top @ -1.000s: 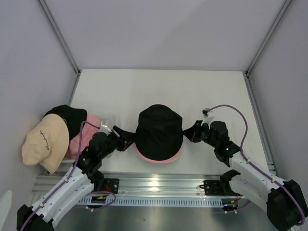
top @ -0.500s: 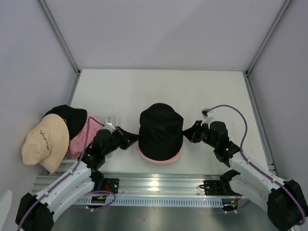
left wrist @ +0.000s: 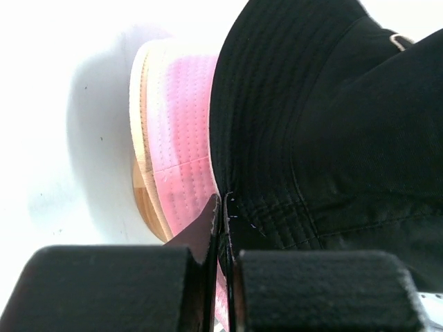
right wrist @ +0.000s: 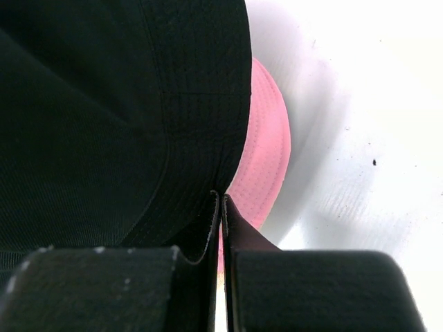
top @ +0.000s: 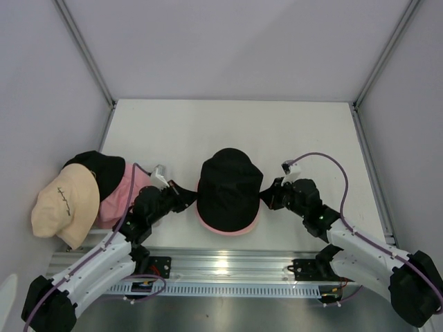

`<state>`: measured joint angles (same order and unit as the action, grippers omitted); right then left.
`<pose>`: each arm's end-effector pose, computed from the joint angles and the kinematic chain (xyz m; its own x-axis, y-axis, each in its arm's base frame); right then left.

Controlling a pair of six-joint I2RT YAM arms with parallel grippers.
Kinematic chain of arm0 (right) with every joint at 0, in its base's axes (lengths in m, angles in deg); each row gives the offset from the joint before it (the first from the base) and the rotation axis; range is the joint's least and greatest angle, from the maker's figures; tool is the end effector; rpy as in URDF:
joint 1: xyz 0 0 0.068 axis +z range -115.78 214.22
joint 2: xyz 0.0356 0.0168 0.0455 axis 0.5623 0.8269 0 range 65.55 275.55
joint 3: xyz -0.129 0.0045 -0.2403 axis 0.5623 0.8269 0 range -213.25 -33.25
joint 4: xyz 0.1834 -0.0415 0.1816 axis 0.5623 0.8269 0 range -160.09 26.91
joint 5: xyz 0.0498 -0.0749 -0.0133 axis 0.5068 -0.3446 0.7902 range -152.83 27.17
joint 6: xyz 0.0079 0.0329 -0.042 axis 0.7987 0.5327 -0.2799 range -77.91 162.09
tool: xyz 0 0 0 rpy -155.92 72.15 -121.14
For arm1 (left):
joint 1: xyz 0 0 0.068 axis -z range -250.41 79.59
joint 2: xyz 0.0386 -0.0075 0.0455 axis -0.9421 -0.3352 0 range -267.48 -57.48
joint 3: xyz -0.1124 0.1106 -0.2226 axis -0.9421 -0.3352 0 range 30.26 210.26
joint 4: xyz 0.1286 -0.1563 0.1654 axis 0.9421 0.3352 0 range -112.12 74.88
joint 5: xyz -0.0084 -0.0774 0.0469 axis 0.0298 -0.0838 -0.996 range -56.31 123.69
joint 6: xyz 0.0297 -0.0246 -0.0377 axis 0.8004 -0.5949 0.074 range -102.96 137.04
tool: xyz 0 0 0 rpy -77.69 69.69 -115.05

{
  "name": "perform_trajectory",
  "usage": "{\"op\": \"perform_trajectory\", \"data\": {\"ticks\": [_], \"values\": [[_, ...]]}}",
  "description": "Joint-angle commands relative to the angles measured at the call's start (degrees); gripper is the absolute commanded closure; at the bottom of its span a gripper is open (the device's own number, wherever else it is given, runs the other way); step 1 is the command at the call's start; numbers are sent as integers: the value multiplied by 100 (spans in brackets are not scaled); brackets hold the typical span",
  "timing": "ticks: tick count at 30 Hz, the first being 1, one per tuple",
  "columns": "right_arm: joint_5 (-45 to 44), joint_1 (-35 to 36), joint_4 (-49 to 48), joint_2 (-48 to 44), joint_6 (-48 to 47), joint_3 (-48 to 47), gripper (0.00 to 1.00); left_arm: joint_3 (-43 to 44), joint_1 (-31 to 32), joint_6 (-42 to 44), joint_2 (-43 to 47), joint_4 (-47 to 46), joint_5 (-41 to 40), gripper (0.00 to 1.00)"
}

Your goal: Stack the hats

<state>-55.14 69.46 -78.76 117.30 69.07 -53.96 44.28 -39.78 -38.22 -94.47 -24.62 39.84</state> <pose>0.1593 0.1183 0.2043 -0.5823 0.1391 -0.8010 -0.4587 0.7573 0.4649 0.1362 -0.0852 0.1937 -0.6587 -0.5595 -0.5030 0.0906 0.6048 -0.7912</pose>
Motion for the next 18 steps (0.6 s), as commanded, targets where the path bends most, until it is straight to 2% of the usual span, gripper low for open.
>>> {"op": "perform_trajectory", "data": {"ticks": [1,4,10,15,16,18], "values": [[-618,280,330,160,-246,94,100,-172,30,560,-343,285,-342,99],[-1110,544,383,195,-281,137,100,-23,31,788,-553,417,-553,99],[-1129,598,234,537,-176,287,100,39,48,1000,-985,383,-589,99],[-1251,606,522,424,-211,85,100,206,66,1272,-819,417,-317,99],[-1278,606,593,389,-220,-28,100,258,66,1473,-749,452,-212,97],[-1436,606,839,266,-211,-169,100,504,66,1650,-547,663,-220,87]]}}
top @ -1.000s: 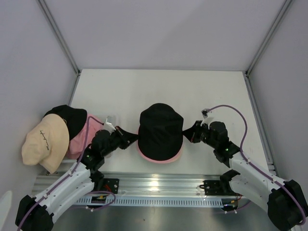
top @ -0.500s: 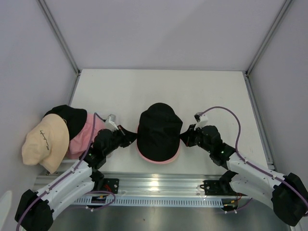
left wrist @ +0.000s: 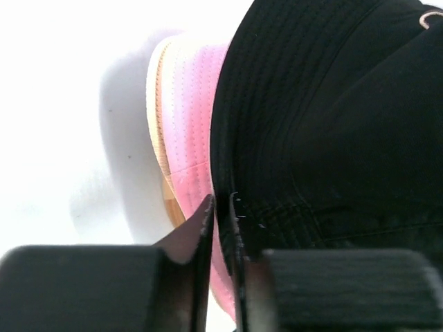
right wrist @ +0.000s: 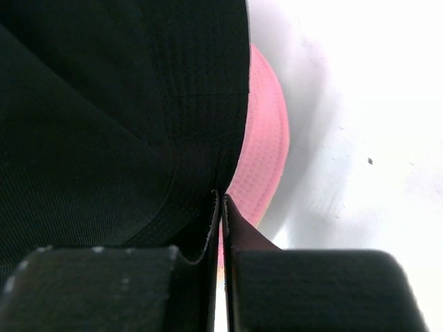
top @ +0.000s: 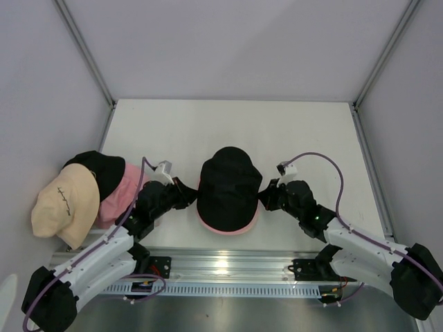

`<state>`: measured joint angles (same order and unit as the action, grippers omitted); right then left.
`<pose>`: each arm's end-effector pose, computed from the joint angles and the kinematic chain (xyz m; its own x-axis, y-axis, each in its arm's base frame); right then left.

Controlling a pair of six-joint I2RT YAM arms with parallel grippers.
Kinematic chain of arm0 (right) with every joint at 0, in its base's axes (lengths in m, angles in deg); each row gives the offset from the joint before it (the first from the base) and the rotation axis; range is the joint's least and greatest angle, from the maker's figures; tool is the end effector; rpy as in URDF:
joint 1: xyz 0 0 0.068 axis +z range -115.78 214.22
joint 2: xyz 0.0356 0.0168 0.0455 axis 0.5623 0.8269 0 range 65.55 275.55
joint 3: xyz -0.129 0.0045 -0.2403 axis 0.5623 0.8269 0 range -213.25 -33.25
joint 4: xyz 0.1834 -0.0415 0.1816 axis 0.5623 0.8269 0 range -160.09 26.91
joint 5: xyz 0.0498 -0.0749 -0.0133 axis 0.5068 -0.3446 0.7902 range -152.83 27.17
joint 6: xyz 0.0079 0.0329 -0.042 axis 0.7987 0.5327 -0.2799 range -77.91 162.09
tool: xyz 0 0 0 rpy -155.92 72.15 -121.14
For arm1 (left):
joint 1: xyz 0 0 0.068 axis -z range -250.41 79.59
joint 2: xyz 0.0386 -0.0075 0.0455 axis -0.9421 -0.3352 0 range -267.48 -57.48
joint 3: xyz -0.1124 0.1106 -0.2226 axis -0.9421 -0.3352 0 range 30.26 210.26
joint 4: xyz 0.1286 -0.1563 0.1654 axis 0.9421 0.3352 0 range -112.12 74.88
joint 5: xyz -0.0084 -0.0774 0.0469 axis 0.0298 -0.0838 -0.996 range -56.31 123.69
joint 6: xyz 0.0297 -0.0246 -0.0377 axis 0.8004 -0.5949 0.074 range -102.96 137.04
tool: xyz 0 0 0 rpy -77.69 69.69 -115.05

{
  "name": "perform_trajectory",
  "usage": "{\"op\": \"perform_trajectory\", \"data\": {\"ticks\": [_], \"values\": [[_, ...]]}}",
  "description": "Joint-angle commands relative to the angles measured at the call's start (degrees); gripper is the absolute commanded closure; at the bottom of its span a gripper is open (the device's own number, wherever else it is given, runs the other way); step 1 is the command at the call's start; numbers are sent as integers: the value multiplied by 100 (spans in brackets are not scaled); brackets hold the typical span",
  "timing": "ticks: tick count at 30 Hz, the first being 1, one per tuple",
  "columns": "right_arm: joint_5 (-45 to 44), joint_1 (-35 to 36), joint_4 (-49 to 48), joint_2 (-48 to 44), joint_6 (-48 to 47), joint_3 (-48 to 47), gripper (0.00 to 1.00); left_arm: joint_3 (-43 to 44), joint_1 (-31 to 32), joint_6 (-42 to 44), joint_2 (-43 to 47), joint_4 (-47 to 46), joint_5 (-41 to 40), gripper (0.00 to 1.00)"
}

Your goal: Stack the hats

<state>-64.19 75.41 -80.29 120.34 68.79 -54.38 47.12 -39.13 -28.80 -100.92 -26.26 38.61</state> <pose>0.1552 0.1346 0.1997 -0.5561 0.1102 -0.8238 -0.4390 0.8027 0.4037 0.1483 -0.0938 0.1972 -0.6470 -0.4433 -0.6204 0.1735 0.7067 -0.6859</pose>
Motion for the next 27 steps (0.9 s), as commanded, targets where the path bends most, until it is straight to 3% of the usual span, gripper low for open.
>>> {"op": "perform_trajectory", "data": {"ticks": [1,2,4,5,7,8,12,18,23,25,27], "values": [[-575,12,1202,-55,-165,-216,95,264,0,891,160,888,-97,82],[-636,12,1335,-82,-165,-434,79,404,0,980,274,1002,-106,72],[-681,12,1686,-73,-200,-681,61,537,0,1199,353,1073,-124,65],[-768,12,1923,-73,-200,-926,37,624,-9,1253,397,1160,-124,59],[-935,3,2187,-47,-183,-1173,22,791,0,1402,389,1292,-98,46],[-1162,-6,2502,-21,-165,-1462,12,871,-9,1420,380,1519,-132,33],[-1401,-312,3468,111,-103,-2418,0,1738,-9,1324,328,2589,-762,22],[-1638,-884,4543,313,-428,-3878,0,3305,-9,1122,406,4034,-2126,15],[-1544,-929,4764,454,-771,-4584,1,4095,-9,1402,617,4107,-1769,13],[-827,-929,4528,350,-885,-4681,1,4263,0,1736,653,3870,-903,12],[-218,-885,3931,252,-990,-4655,1,4368,9,1807,609,3658,-538,13]]}}
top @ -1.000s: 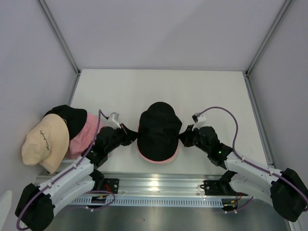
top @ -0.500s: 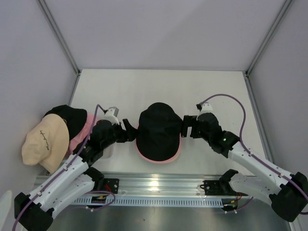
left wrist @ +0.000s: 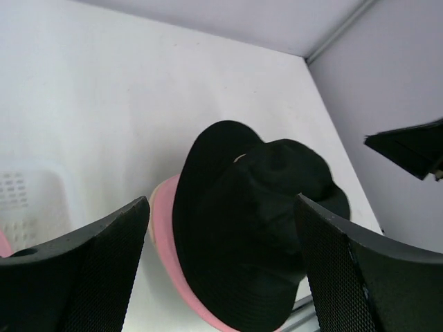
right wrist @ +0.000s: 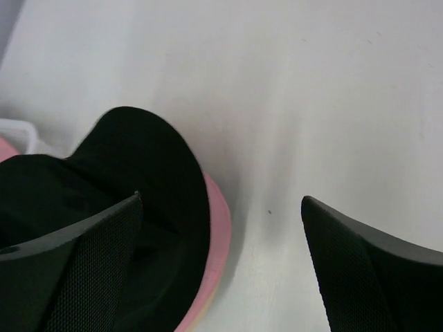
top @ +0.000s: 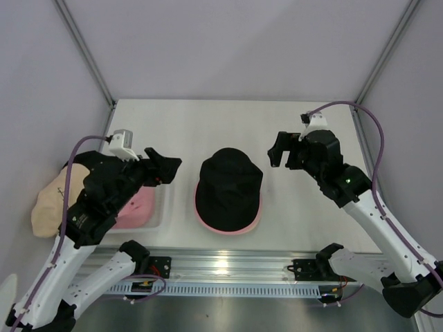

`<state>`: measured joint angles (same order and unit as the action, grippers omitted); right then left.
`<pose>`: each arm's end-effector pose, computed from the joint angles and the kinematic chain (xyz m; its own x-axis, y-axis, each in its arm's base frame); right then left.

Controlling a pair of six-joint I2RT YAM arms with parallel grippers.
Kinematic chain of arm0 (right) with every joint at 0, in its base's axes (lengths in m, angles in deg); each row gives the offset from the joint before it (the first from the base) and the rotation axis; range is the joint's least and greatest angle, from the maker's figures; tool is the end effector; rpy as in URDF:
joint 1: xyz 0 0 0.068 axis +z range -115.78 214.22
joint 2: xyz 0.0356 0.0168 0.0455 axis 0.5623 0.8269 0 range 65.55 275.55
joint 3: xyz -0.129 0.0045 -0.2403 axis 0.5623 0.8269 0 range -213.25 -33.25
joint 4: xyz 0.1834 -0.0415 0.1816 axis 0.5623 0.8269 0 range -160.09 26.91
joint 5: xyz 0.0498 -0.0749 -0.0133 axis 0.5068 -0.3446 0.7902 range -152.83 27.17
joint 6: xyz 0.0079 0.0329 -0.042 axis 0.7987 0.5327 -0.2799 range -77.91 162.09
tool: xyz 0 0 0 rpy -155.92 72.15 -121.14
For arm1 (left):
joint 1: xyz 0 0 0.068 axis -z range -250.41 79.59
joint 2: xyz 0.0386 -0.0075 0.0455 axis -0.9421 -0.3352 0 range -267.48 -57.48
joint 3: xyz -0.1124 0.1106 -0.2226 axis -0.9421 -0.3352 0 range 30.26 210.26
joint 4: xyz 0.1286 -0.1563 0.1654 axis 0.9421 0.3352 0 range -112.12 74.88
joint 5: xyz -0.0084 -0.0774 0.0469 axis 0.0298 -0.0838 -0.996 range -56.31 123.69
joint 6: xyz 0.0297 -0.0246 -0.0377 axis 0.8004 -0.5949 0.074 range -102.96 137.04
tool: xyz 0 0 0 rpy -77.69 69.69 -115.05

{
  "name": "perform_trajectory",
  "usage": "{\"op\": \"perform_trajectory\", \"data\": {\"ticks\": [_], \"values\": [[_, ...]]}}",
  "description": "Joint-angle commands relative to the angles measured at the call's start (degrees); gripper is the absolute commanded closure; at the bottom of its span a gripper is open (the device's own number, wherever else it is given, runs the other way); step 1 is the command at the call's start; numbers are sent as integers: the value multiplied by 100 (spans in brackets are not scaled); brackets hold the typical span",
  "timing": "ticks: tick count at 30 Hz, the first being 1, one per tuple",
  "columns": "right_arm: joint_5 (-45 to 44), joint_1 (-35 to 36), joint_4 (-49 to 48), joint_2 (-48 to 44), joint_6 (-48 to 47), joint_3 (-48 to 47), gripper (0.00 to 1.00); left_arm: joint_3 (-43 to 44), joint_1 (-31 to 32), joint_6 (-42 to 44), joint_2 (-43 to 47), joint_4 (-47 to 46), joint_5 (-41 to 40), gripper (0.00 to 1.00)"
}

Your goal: Stack the hats

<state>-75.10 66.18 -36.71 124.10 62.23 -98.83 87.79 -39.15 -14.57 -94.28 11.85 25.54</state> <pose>0.1868 0.1076 0.3799 -0.4760 0.0995 -0.8738 -0.2044 0.9539 0.2199 0.1075 -0.0595 0.3894 -0.3741 -0.3799 -0.8460 0.2344 0.8439 -0.4826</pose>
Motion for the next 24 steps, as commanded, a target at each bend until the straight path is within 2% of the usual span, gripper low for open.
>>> {"op": "perform_trajectory", "data": {"ticks": [1,2,4,10,12,14,18,24], "values": [[1128,81,-621,-159,-362,-192,2,337,20,341,-99,-128,744,13],[1696,212,-945,-176,-414,-192,3,372,20,279,-143,142,570,13],[2078,432,-1254,-142,-476,-218,4,469,20,139,-293,433,201,13],[2159,1241,-1300,175,-853,-113,5,337,29,-274,-188,1084,-362,11],[2001,1408,-1334,193,-950,114,5,337,20,-397,-126,1277,-800,9],[1634,1759,-1492,192,-1161,465,4,337,29,-573,-30,1689,-1344,0],[1089,2129,-1519,350,-1284,713,3,363,-50,-976,-12,2217,-2154,0],[156,2534,-1589,632,-1416,1038,2,346,-261,-1189,102,2526,-2332,0]]}}
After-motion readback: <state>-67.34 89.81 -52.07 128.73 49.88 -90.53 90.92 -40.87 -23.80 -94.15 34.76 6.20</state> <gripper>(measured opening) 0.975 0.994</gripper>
